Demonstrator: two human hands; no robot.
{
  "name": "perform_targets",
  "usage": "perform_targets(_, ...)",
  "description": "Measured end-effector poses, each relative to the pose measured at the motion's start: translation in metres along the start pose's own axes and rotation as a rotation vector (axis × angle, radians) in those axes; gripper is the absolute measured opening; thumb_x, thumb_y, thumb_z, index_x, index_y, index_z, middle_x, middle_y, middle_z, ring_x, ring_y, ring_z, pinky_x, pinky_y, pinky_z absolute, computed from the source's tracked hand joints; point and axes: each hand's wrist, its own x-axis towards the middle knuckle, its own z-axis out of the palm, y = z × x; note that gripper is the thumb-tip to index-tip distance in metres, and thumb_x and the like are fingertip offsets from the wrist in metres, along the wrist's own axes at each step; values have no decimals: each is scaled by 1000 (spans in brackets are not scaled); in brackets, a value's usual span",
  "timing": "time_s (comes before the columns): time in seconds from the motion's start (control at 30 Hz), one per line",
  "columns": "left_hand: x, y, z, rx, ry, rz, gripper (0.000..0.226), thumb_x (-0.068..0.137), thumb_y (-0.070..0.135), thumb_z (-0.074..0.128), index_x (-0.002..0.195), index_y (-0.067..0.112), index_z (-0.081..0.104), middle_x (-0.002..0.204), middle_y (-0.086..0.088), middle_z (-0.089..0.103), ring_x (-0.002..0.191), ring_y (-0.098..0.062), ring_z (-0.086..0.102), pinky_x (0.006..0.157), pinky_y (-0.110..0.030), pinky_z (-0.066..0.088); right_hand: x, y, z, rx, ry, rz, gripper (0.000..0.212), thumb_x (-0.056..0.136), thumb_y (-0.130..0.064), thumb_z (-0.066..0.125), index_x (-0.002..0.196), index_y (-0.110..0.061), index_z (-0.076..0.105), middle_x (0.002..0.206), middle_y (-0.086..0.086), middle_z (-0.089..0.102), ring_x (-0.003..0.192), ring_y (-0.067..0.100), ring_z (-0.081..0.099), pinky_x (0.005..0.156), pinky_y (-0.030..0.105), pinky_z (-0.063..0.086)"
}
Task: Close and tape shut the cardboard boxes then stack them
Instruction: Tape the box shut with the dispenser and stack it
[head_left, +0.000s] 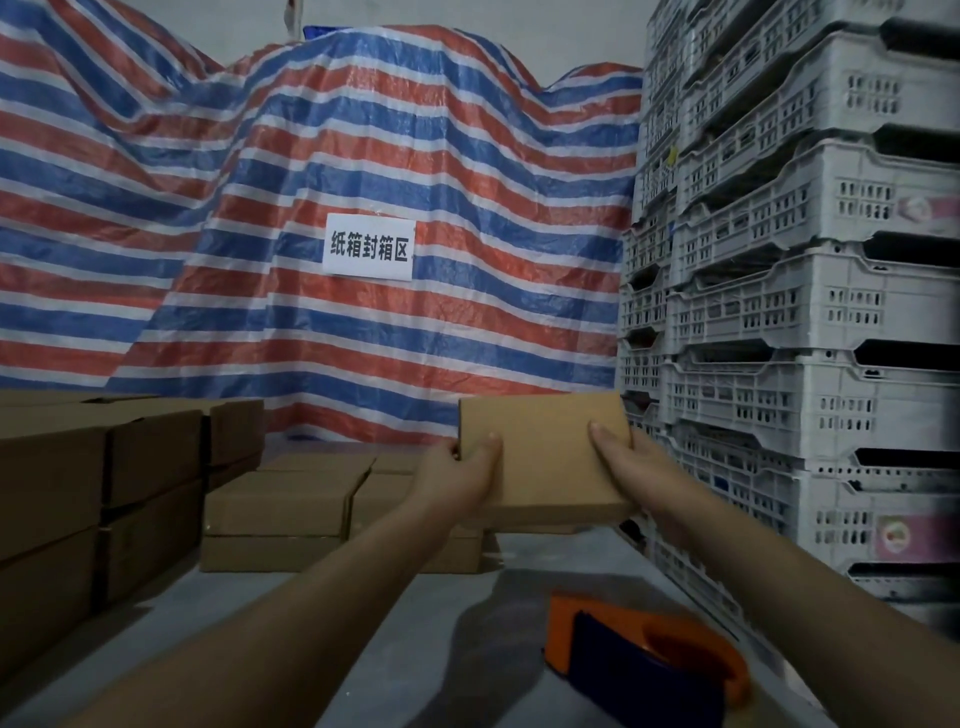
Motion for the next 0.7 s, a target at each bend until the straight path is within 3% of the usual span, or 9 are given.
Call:
perform_targets(0.07, 10, -15, 18, -2, -88, -65, 23, 93, 42, 61, 101, 21, 58, 94, 6, 62, 81, -6, 59, 53, -18, 45, 19, 17, -13, -68, 23, 87, 60, 100, -56, 47, 147, -18, 44, 132, 10, 61, 109, 29, 63, 89, 41, 55)
perform_targets(0.13, 18, -38, 31, 39, -179, -126, 19, 89, 43, 67, 94, 27, 58, 92, 7, 63, 80, -5, 60, 50, -14, 46, 33, 39, -20, -81, -19, 208, 55, 102, -54, 45, 141, -16, 49, 119, 10, 65, 95, 26, 66, 65, 31, 57)
perform_targets(0.2, 26, -61, 38, 90, -287, -195, 25, 84, 48, 70, 97, 29, 58, 95, 9, 62, 84, -5, 60, 53, -14, 47, 41, 61, -21, -88, -92, 320, 49, 102, -53, 45, 126, -12, 58, 93, 7, 71, 74, 21, 69, 46, 25, 52)
perform_targets(0.27, 34, -76, 44, 122, -343, -274, 32, 82, 56, 68, 98, 30, 57, 96, 9, 61, 85, -4, 59, 53, -15, 46, 51, 81, -20, -91, -137, 396, 41, 102, -52, 47, 116, -16, 61, 86, 9, 75, 74, 24, 73, 56, 33, 60)
perform_targets(0.33, 43, -86, 50, 185, -293, -294, 46, 81, 66, 62, 104, 27, 59, 95, 9, 60, 84, -6, 58, 58, -19, 47, 62, 95, -21, -72, -133, 413, 40, 100, -52, 50, 116, -17, 62, 100, 14, 73, 91, 31, 70, 82, 46, 61)
perform_targets(0.43, 56, -97, 56, 524, -84, -85, 64, 74, 83, 49, 103, 28, 64, 94, 10, 64, 86, -7, 61, 75, -29, 54, 69, 105, -27, 7, -174, 396, 57, 87, -69, 57, 117, -21, 61, 111, 15, 68, 101, 34, 66, 85, 46, 58)
perform_targets(0.53, 61, -98, 52, 955, 88, 314, 70, 67, 91, 32, 106, 37, 52, 107, 15, 53, 100, -6, 50, 88, -32, 50, 68, 114, -31, -127, -265, 232, 74, 67, -73, 68, 124, -31, 48, 119, -6, 61, 102, 14, 63, 69, 24, 53)
perform_targets(0.6, 65, -100, 47, 1078, 52, 507, 68, 68, 90, 29, 112, 41, 46, 116, 16, 41, 109, -6, 38, 91, -30, 44, 71, 122, -32, -342, -255, 21, 75, 70, -69, 74, 128, -40, 38, 115, -22, 54, 97, -4, 57, 62, 9, 46)
perform_targets(0.7, 76, -107, 39, 1092, -9, 526, 56, 71, 88, 33, 104, 45, 45, 119, 17, 38, 112, -6, 35, 94, -29, 39, 77, 127, -29, -521, -230, -118, 61, 79, -65, 71, 126, -52, 34, 108, -33, 46, 94, -9, 54, 66, 8, 42)
